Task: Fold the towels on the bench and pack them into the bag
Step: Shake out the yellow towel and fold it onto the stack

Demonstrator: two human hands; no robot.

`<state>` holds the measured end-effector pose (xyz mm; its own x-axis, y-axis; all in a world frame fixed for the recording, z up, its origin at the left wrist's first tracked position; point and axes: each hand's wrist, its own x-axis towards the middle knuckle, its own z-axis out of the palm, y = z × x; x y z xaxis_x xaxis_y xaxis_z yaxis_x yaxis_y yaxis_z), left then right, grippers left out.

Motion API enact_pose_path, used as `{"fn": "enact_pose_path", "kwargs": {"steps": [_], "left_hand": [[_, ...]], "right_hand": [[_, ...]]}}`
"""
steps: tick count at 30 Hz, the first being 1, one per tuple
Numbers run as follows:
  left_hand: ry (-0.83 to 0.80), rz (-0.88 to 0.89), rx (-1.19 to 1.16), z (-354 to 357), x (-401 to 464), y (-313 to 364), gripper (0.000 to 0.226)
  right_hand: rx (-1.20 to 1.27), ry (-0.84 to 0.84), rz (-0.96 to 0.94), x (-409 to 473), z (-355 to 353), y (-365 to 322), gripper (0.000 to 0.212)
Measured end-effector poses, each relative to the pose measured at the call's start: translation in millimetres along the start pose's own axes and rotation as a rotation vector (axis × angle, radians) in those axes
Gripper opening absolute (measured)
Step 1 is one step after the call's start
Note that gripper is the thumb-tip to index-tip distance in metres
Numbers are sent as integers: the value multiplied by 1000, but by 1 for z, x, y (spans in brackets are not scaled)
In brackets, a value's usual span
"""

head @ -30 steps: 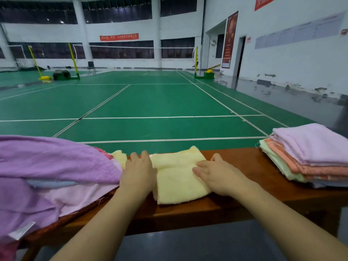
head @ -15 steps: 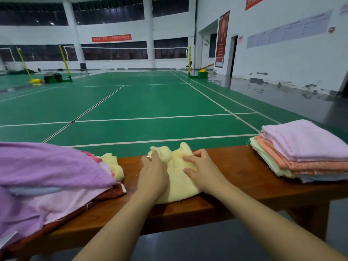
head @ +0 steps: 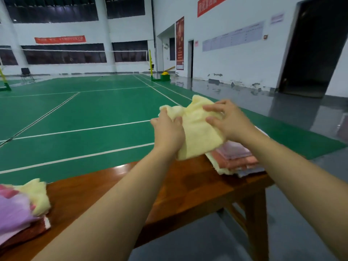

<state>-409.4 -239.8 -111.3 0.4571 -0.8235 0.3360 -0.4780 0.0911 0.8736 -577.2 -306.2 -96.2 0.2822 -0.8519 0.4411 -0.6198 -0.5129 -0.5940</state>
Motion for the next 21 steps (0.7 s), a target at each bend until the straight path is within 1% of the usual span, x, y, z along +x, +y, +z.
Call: {"fn": "enact_pose_path", "kwargs": {"steps": [3, 4, 5, 7, 8, 10, 12, 17, 21], "left_hand": [[-143, -3, 10, 61, 6, 29, 43], [-197, -33, 53, 83, 7, 32, 43], [-241, -87, 130, 105, 8, 31, 45], [-298, -242, 272, 137, 6, 22, 58], [-325, -314, 261, 148, 3, 15, 65], [-356, -379, 103, 162, -4, 1, 69], [-339, -386, -22, 168, -8, -8, 69], [-291, -452, -104, 182, -9, 0, 68], [-304, -447, -112, 191, -11, 6, 70]], "right_hand": [[-84, 14, 129, 16, -49, 47, 31], [-134, -15, 191, 19, -56, 65, 28], [-210, -74, 256, 20, -58, 82, 30], [-318, -210, 369, 14, -45, 117, 53], [-299, -229, 403, 9, -37, 130, 60], [-225, -170, 392, 2, -22, 150, 65], [-226, -121, 357, 0, -17, 161, 68], [-274, -146, 302, 12, -30, 168, 62], [-289, -167, 284, 18, -43, 170, 60]]}}
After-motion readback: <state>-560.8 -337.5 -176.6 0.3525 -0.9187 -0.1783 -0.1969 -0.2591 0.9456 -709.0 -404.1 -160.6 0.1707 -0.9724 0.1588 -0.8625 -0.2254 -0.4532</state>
